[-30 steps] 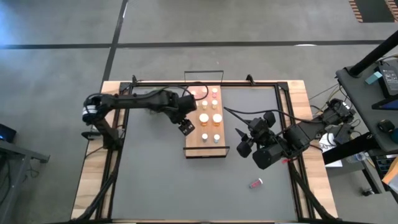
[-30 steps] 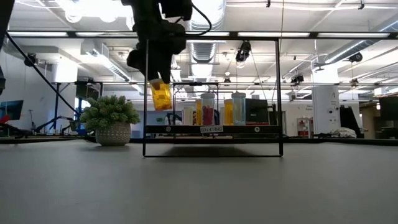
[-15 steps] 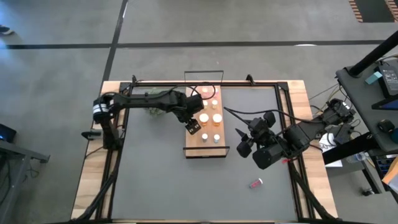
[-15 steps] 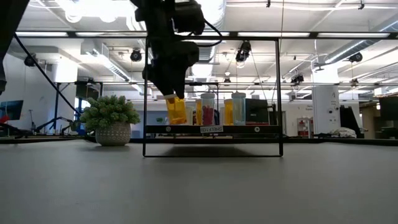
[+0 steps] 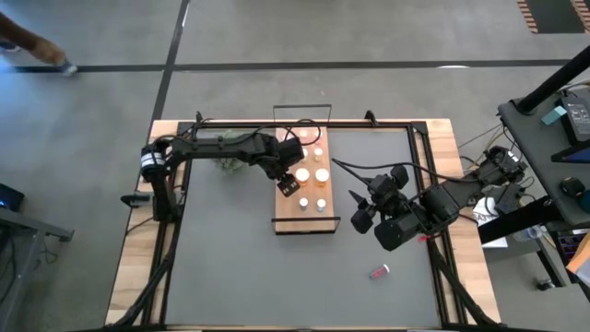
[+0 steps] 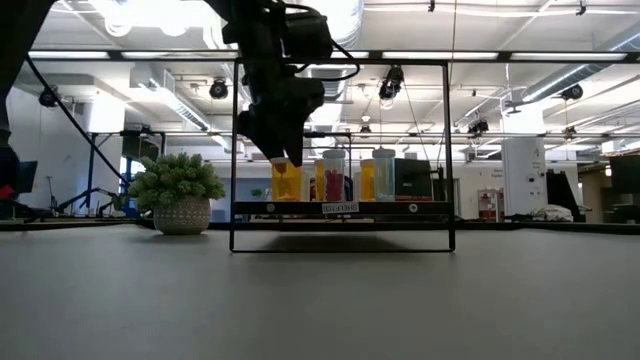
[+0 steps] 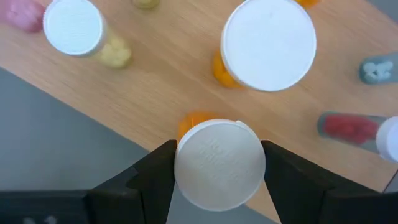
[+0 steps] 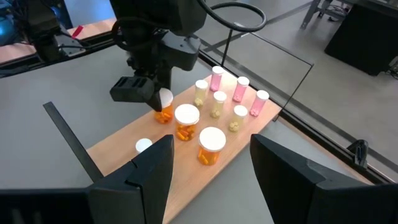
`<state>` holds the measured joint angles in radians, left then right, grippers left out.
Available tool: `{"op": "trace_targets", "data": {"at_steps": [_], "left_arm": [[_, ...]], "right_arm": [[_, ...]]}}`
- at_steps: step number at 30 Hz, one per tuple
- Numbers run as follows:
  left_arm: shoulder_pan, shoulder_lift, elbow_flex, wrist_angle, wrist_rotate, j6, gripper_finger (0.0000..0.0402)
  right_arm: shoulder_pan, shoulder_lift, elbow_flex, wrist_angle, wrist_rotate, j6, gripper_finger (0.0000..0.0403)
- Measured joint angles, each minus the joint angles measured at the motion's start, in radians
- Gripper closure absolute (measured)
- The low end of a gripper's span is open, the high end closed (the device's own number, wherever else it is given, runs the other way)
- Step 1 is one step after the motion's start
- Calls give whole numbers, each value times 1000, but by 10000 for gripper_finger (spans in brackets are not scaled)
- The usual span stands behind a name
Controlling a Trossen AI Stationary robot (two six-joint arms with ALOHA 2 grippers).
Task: Pick and place medicine bottles onto shelf by color
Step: Put the orange pill bottle aligned with the other orange pill bottles on the shelf
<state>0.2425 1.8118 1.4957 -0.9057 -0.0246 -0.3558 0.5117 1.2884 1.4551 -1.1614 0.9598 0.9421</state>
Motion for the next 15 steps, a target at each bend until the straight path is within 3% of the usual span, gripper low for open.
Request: {"op": "trace_targets", "data": {"at_steps": [15], "left_arm": [[20, 0, -4, 38, -8, 0, 198]], "right_arm": [[0, 0, 0, 0, 0, 0, 199]]}}
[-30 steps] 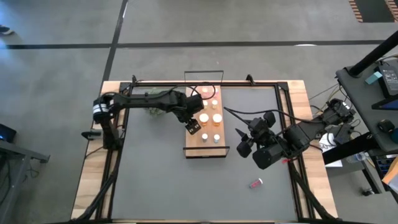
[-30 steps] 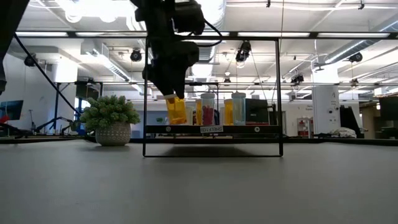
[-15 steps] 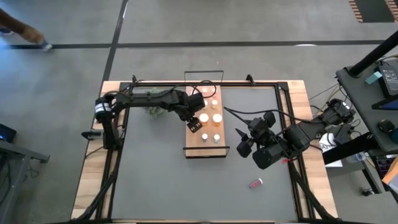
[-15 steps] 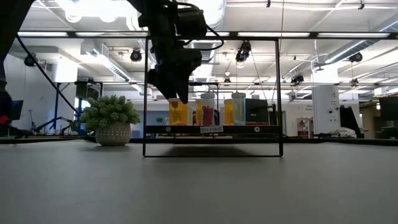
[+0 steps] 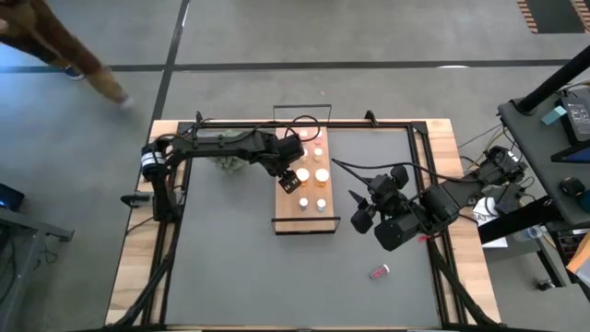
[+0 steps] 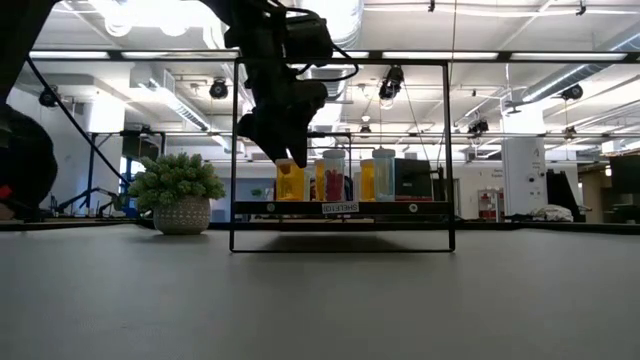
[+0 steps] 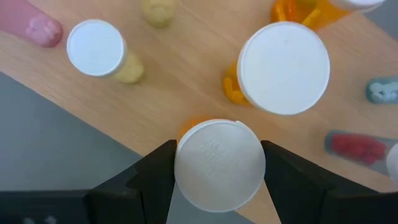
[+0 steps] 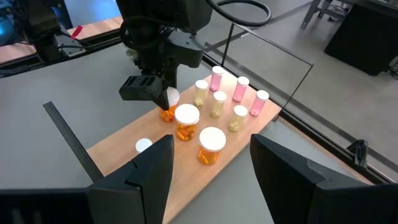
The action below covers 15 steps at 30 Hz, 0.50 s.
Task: Pick and place medicine bottles onto shelf by color
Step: Put the orange pill bottle aligned with the other orange pill bottles on the shelf
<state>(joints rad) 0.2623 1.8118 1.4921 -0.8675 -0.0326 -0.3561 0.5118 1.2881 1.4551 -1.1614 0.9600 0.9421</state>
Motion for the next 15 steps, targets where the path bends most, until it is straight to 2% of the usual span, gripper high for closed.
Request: {"op": "trace_targets", "data": {"at_steps": [15], "left_arm": [[-2, 0, -5, 45, 6, -31, 196]], "right_arm": [[0, 0, 0, 0, 0, 0, 199]]}}
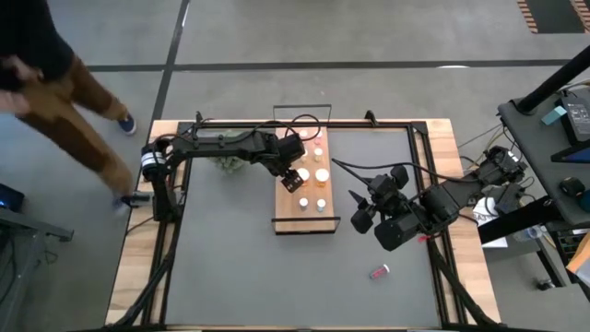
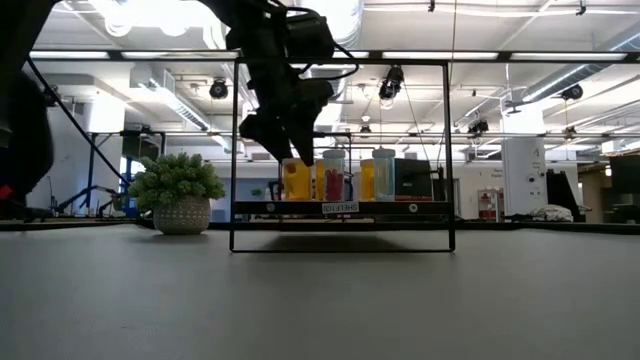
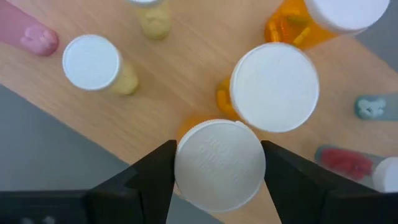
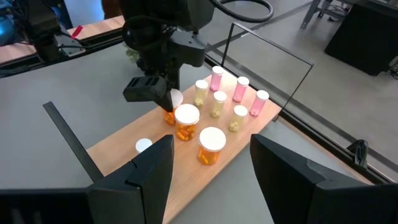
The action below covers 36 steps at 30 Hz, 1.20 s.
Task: Pick and place medicine bottles onto shelf by color
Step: Put the orange pill bottle aligned with the other orange pill bottles on the shelf, then put the blue pill bottle aligned with the other blue pill bottles on the shelf
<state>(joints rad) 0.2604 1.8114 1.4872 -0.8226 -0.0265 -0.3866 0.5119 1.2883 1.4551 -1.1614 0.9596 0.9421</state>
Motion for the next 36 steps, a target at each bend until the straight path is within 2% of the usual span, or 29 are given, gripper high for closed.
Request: {"op": "trace_targets", "data": {"at_steps": [10, 29, 36], "left_arm": [[0, -12, 5, 4, 14, 5, 141], [-8, -134, 12, 19, 11, 12, 138], [-42, -273, 9, -7, -50, 74, 138]], "right_arm": [[0, 0, 0, 0, 0, 0, 199], [0, 0, 0, 0, 0, 0, 199], [0, 0, 0, 0, 0, 0, 200]]}}
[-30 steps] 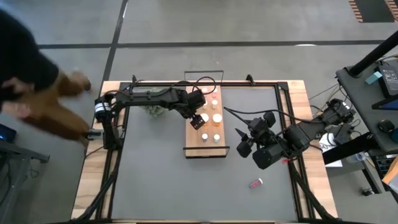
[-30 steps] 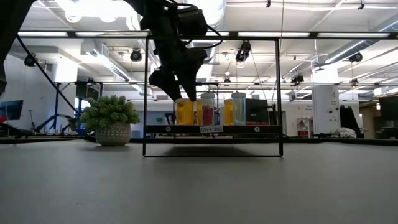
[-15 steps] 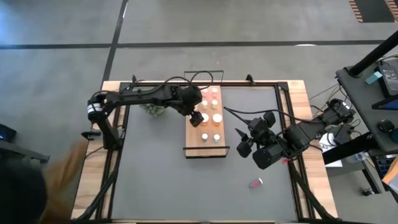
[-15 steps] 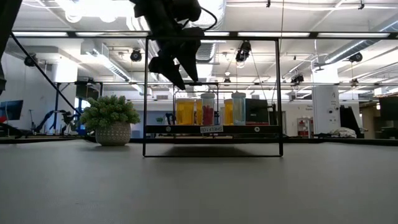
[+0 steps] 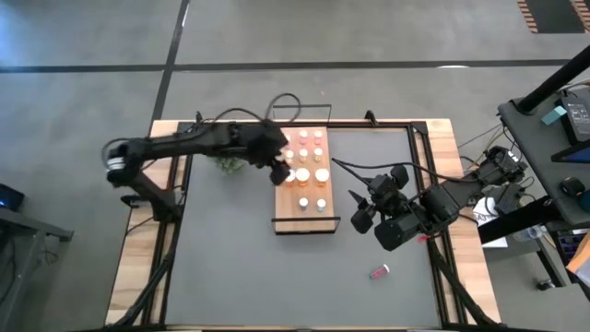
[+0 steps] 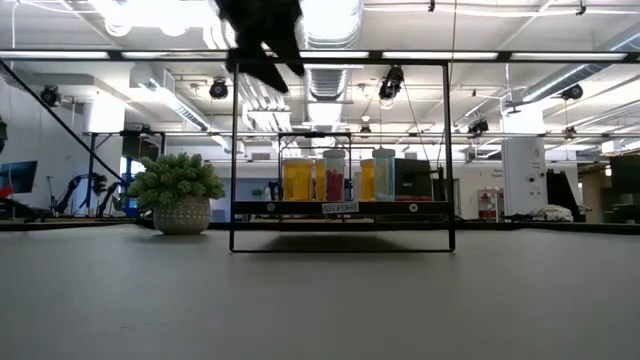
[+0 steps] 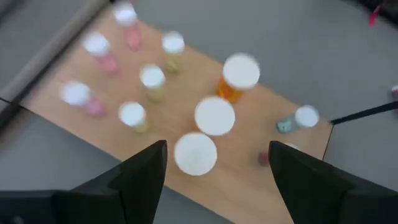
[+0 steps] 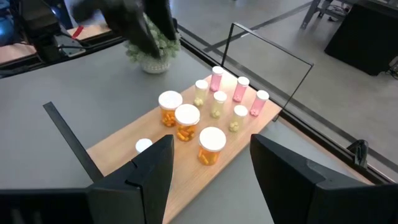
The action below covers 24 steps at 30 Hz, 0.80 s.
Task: Pick and place medicine bottles onto shelf by color
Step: Put the blue pill bottle aligned with the other blue pill bottles on the shelf
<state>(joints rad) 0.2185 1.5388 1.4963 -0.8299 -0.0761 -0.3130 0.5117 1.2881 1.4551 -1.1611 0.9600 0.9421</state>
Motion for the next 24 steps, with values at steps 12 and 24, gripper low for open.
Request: {"op": "trace_targets", "data": {"at_steps": [12, 24], "left_arm": [[-98, -387, -181, 7, -200, -6, 139], [-102, -683, -451, 119, -197, -179, 139]], "right_arm": [[0, 0, 0, 0, 0, 0, 199], [0, 0, 0, 0, 0, 0, 199]]}}
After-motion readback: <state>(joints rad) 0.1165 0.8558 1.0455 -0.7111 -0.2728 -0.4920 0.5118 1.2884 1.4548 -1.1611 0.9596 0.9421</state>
